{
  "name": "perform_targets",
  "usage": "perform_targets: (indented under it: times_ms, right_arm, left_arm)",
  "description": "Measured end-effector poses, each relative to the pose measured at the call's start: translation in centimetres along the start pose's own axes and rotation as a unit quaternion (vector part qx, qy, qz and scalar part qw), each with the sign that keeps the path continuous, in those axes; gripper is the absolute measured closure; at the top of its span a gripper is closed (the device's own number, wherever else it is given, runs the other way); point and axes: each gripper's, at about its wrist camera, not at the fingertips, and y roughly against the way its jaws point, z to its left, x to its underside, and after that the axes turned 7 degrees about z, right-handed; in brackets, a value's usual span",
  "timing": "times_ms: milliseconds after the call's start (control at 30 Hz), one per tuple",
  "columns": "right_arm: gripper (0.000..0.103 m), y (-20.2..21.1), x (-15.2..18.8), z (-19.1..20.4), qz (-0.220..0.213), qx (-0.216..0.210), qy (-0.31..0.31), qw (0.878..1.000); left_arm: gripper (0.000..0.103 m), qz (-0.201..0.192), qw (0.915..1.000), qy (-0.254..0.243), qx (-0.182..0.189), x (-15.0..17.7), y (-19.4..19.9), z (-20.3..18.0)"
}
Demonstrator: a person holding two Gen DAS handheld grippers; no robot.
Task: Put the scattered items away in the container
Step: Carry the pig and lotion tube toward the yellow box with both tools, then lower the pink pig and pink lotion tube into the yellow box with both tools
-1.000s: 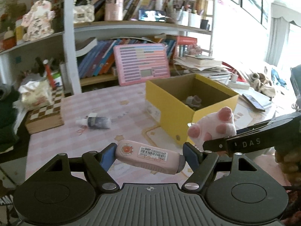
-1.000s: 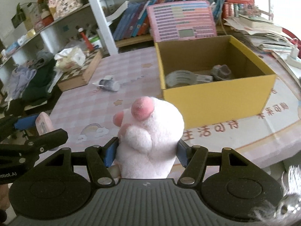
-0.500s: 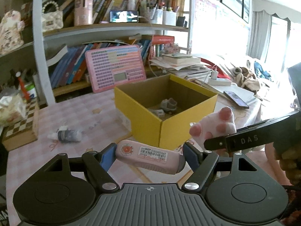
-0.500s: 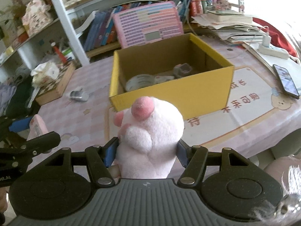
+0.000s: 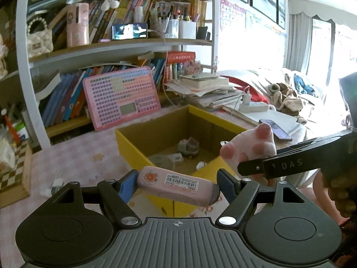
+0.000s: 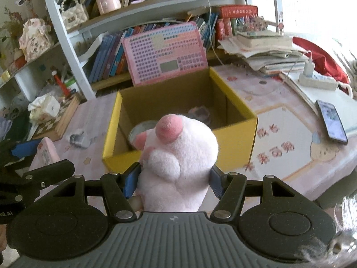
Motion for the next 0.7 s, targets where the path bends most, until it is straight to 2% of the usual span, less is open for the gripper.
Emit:
perform_targets:
  times_ms: [333,700]
  right_arm:
    - [0.042,-2.1,-5.6,-1.6,-0.034,-0.010,0.051,0.998]
    - [0.042,-7.1,-10.5,-3.5,-0.015,-0.040,0.102,0.994]
  left_arm:
    - [0.026,-0.013,0.9997,0.005,-0.018,-3.7,-4.0,0.0]
    - [0.026,0.008,0.9978,0.007,-0.065,-5.9,-9.3,-1.2]
